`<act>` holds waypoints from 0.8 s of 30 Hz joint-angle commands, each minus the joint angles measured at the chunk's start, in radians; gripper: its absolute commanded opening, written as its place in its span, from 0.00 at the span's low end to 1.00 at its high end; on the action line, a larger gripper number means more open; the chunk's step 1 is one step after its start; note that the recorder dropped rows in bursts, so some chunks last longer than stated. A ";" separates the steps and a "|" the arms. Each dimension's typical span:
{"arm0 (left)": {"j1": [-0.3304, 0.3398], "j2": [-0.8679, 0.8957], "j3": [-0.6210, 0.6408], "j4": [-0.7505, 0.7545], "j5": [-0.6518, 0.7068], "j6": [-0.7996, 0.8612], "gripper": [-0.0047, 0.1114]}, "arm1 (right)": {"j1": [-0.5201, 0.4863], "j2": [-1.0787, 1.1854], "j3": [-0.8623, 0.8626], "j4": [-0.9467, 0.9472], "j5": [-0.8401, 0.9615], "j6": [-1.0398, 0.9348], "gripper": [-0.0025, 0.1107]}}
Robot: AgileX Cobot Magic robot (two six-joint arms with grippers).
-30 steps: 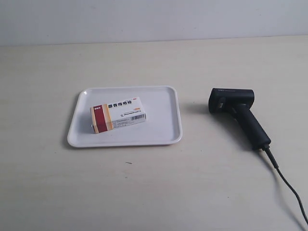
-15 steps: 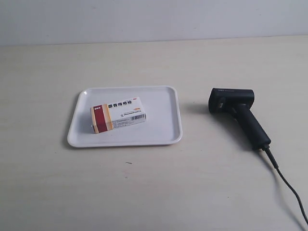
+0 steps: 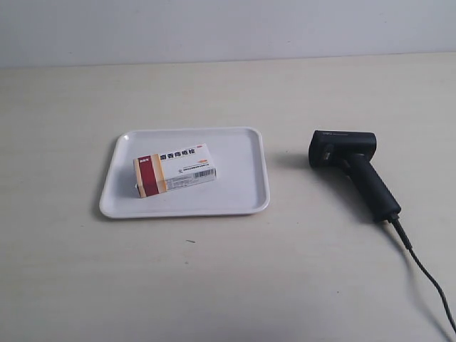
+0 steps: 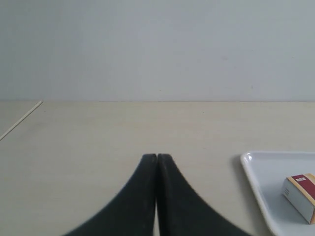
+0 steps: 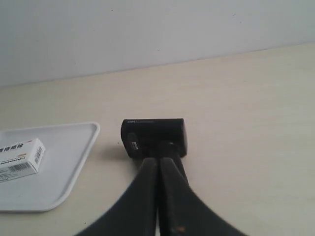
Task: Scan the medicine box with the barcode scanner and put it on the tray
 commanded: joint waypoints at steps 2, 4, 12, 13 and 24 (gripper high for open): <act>0.002 -0.003 0.000 -0.007 0.001 0.000 0.06 | -0.097 -0.101 0.004 -0.008 0.026 -0.008 0.02; 0.002 -0.003 0.000 -0.007 0.001 0.000 0.06 | -0.165 -0.164 0.004 -0.008 0.031 -0.008 0.02; 0.002 -0.003 0.000 -0.007 0.001 0.000 0.06 | -0.245 -0.309 0.004 -0.010 0.115 -0.012 0.02; 0.002 -0.003 0.000 -0.007 0.001 0.000 0.06 | -0.245 -0.321 0.004 -0.013 0.129 -0.012 0.02; 0.002 -0.003 0.000 -0.007 0.001 0.000 0.06 | -0.245 -0.337 0.004 -0.015 0.156 -0.012 0.02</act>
